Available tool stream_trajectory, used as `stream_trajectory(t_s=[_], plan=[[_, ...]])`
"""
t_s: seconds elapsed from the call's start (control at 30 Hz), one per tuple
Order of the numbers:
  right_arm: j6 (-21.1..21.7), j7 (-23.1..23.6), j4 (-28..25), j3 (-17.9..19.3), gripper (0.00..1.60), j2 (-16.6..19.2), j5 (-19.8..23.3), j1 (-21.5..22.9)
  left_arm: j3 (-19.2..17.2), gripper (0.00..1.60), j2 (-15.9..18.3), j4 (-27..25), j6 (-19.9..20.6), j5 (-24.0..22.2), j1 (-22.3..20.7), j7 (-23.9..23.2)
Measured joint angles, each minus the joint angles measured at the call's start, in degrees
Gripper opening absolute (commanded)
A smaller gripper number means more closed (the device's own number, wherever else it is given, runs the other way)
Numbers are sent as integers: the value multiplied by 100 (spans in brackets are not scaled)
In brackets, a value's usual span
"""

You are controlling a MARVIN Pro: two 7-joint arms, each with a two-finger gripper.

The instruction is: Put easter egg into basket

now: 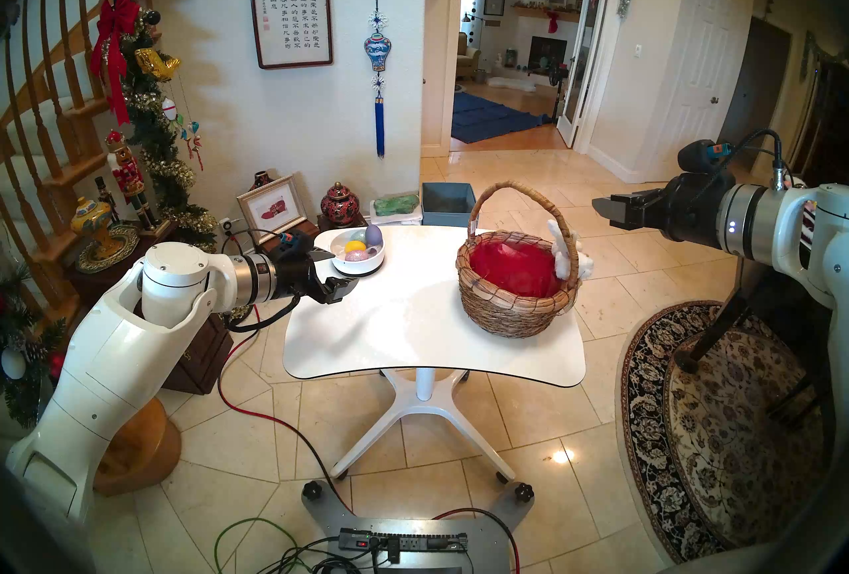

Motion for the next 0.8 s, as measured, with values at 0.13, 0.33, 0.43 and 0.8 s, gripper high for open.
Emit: stream_trajectory(t_s=[0.13, 0.33, 0.43, 0.8], plan=[[0, 18, -30, 19, 160, 43, 148, 12, 1, 160, 0, 0, 0, 0, 1, 0], [0, 27, -47, 33, 160, 209, 376, 14, 1, 160, 0, 1, 0, 0, 2, 0], [0, -28, -14, -66, 160, 322, 429, 29, 1, 160, 1, 1, 0, 0, 3, 0], [-48, -244, 310, -837, 160, 900, 428, 216, 2, 160, 0, 1, 0, 0, 4, 0]])
